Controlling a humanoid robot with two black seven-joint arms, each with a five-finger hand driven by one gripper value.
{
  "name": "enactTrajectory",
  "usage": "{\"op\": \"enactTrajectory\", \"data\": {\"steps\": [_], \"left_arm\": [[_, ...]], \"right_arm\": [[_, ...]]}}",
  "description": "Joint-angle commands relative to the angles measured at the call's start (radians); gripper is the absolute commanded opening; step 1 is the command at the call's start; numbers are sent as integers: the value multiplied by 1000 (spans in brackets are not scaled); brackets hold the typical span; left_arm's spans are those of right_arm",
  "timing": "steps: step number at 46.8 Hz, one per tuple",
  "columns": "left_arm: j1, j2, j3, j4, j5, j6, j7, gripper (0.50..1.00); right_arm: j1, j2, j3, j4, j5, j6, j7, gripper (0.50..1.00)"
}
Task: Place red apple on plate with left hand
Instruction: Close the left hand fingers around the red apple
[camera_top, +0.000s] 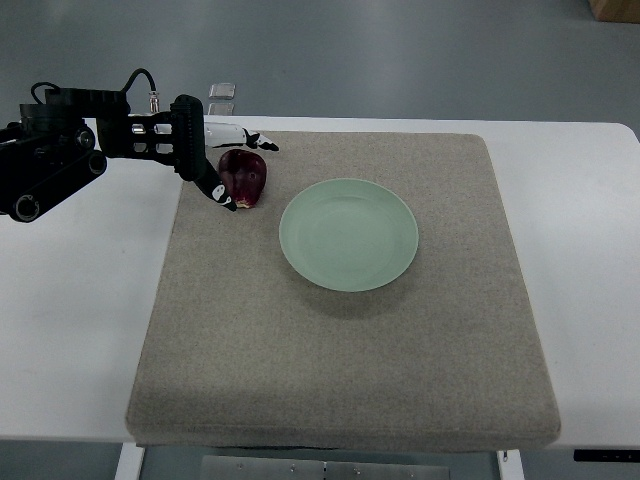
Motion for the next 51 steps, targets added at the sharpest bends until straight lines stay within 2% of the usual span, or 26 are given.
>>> {"op": "enactTrajectory", "data": {"steps": [1,8,30,38,46,51], "left_arm": [[-3,-2,11,0,21,16,0,966],[-1,-2,11,0,24,52,0,966],[2,-38,34,0,42,68,0,958],[2,-38,34,0,76,73,0,934],[2,-38,36,0,77,90,0,934],[2,-38,36,0,77,90,0,902]], "right_arm": [[0,0,0,0,0,0,0,964],[0,0,0,0,0,0,0,964],[0,0,0,0,0,0,0,964],[0,0,0,0,0,0,0,964],[0,0,0,0,0,0,0,964],[0,0,0,0,0,0,0,964]]}}
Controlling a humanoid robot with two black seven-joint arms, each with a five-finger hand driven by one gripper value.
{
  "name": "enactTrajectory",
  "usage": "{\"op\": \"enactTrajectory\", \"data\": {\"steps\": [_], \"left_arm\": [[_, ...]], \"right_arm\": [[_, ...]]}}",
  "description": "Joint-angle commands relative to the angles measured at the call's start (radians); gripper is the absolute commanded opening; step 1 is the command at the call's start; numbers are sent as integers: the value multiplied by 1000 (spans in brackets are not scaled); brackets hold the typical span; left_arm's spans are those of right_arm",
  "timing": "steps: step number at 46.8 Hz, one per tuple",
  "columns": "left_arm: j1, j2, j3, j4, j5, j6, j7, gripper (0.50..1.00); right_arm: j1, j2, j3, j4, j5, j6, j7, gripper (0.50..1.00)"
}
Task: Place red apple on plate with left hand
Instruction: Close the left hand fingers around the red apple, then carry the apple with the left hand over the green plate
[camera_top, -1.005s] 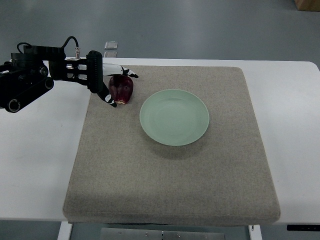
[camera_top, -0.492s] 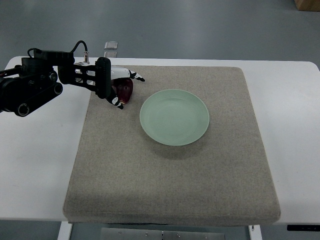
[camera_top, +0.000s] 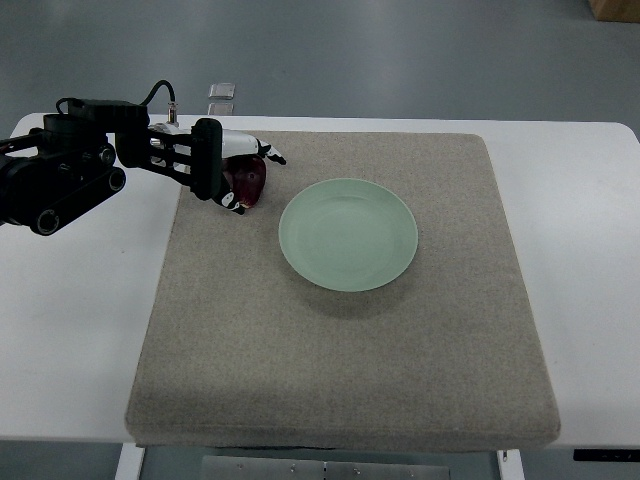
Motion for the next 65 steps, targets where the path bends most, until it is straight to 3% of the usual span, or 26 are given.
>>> {"op": "enactTrajectory", "data": {"steps": [1,24,29,39,45,65], "left_arm": [[2,0,0,0,0,0,0,902],[-1,0,19,12,41,2,0,849],[-6,0,19,12,41,2,0,804],[-18,1,20,11,41,2,0,632],[-18,3,19,11,41,2,0,593],[-72,3,16,-38,37,-4,-2,593]], "right_arm": [[0,0,0,0,0,0,0,964],[0,0,0,0,0,0,0,964],[0,0,0,0,0,0,0,964],[0,0,0,0,0,0,0,964],[0,0,0,0,0,0,0,964],[0,0,0,0,0,0,0,964]]}}
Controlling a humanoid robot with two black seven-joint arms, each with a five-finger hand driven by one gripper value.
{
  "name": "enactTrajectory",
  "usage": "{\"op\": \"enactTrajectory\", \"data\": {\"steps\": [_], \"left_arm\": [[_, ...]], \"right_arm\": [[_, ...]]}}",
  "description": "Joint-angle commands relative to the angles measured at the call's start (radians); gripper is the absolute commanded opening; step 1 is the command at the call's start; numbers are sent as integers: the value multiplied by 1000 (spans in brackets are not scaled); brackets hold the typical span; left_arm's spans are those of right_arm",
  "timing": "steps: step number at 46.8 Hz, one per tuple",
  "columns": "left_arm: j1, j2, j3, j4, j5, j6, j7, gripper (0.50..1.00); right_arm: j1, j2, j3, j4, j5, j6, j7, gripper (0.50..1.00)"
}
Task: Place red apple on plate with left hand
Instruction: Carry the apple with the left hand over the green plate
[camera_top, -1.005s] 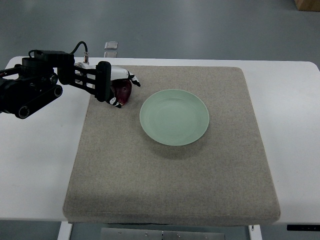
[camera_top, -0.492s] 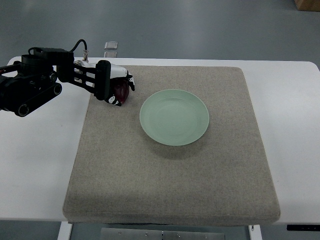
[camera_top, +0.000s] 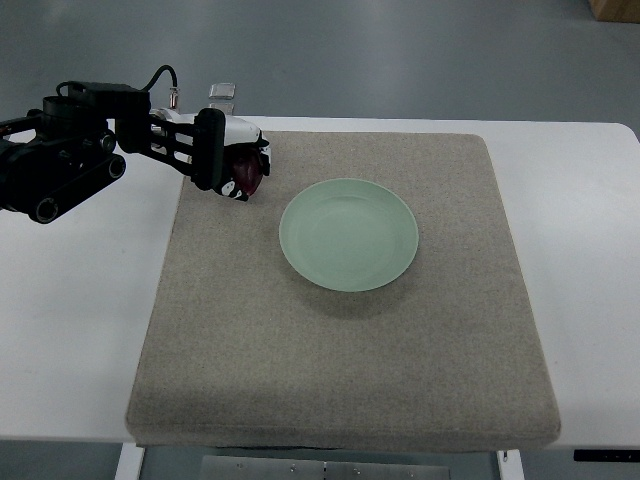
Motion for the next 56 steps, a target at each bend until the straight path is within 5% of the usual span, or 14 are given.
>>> {"op": "enactTrajectory", "data": {"steps": [1,18,38,44,51,56], "left_arm": [[-8,1,0,-33,-3,-3,-2,593],[-13,-19,0,-220,-11,-2,-2,593],[24,-121,12,-211,3,1,14,626],[27,-125,12,-208,3,1,15,739],[35,-126,23,-197,2,1,15,778],[32,-126,23,-194,0,1,15,851]], "right_arm": [[0,0,0,0,0,0,0,964],[0,0,0,0,0,0,0,964],[0,0,0,0,0,0,0,964],[0,0,0,0,0,0,0,964],[0,0,0,0,0,0,0,964],[0,0,0,0,0,0,0,964]]}}
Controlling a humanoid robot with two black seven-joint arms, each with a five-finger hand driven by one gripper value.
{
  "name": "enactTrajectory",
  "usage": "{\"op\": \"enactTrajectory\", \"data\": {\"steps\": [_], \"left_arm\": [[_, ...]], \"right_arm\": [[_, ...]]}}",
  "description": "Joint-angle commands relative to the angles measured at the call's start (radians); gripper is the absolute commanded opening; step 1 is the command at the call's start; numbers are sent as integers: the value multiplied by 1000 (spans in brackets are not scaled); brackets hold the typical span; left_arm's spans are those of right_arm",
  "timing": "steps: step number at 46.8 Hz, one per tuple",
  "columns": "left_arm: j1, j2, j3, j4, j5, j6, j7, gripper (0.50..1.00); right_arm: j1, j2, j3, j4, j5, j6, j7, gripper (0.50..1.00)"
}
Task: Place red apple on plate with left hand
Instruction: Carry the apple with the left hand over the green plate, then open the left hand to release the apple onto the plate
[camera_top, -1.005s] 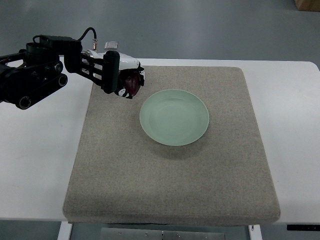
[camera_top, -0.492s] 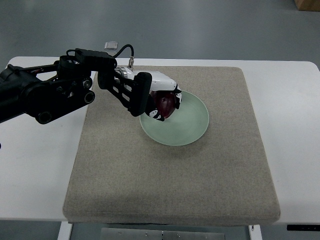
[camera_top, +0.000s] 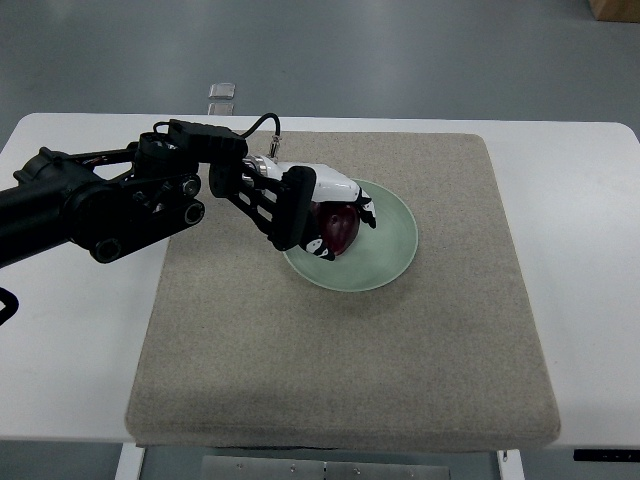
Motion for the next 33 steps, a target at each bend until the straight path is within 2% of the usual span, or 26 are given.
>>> {"op": "enactTrajectory", "data": {"steps": [1,4,6,12,14,22,33], "left_arm": [[-5,0,0,2,-2,0,0,866],[-5,0,0,2,-4,0,0,932],[-5,0,-1,2,-10,1,0,956],[-3,0,-1,2,-18,0,0,971],[-5,0,-1,3,-21,1,0,992],[-17,18,-15,5,-97,1,0,994],[-92,121,-18,26,-471,1,0,994]], "right_arm": [[0,0,0,0,0,0,0,964],[0,0,0,0,0,0,0,964],[0,0,0,0,0,0,0,964],[0,0,0,0,0,0,0,962],[0,0,0,0,0,0,0,964],[0,0,0,0,0,0,0,964],[0,0,0,0,0,0,0,964]]}}
